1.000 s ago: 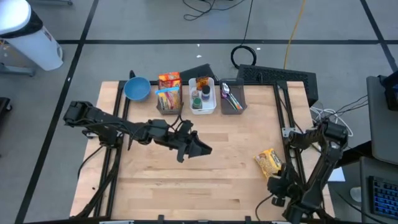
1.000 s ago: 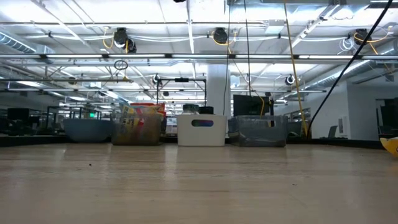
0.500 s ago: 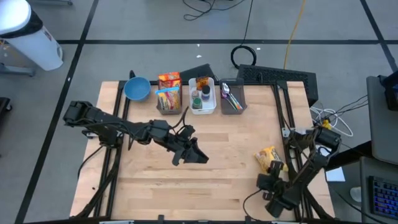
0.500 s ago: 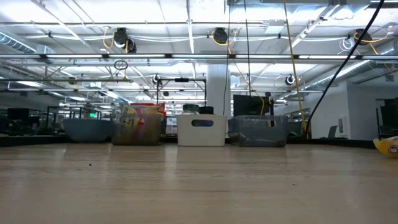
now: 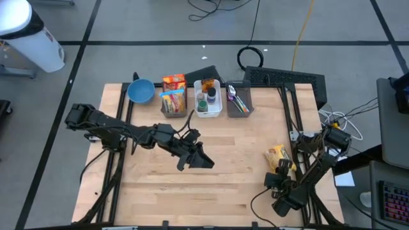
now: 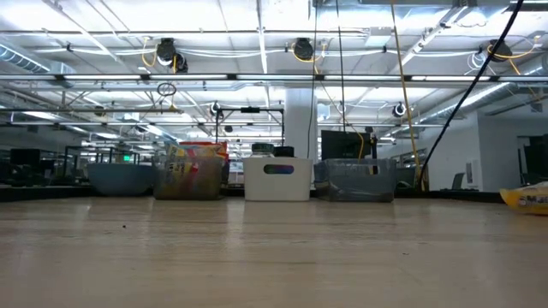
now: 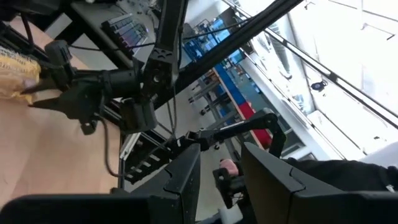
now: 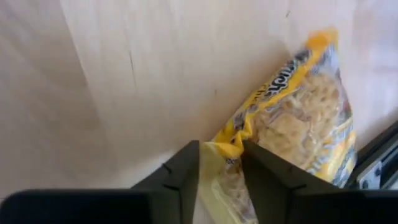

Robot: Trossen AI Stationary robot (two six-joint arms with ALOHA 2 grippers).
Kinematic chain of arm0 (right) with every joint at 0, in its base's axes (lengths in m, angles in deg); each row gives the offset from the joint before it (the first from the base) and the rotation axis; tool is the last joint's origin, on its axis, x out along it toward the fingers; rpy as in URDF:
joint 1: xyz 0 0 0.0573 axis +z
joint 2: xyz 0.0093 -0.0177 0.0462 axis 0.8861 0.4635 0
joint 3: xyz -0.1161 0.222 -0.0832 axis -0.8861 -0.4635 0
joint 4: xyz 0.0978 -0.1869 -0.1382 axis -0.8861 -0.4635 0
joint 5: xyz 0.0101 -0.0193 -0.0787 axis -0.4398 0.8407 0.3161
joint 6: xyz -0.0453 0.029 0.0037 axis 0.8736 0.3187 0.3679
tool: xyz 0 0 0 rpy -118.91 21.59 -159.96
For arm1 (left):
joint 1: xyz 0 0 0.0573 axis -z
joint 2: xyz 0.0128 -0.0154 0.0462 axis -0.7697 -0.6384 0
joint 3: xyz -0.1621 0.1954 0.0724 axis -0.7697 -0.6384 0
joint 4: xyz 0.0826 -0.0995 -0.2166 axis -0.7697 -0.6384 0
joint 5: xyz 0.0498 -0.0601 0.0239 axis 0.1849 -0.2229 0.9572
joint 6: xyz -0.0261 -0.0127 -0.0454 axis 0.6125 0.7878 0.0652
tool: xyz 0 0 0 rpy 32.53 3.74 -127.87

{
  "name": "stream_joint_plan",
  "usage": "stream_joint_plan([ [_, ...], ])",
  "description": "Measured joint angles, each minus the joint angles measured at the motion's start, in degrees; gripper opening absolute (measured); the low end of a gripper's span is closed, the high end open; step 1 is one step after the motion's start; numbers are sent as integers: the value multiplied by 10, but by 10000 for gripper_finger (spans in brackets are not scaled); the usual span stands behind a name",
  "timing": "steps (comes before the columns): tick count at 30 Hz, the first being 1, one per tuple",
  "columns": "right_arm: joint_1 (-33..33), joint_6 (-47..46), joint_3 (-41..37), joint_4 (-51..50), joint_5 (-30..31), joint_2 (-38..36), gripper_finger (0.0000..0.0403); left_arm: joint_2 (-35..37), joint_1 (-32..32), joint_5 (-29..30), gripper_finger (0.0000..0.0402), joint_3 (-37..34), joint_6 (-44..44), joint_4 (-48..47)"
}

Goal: Pick & Place Food Item
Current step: Put the yellow noodle pack into the left black bin

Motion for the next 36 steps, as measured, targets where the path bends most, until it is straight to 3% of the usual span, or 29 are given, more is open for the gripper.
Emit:
stream_joint_plan([
  [8,-31,-1,1,-7,57,-60,8,0,0,12,122,0,-14,0],
  [22,-150,98,20,23,177,-216,1,0,0,9,122,0,-40,-1],
  [36,-282,358,30,345,173,-376,0,0,-1,-19,122,0,-79,-5],
])
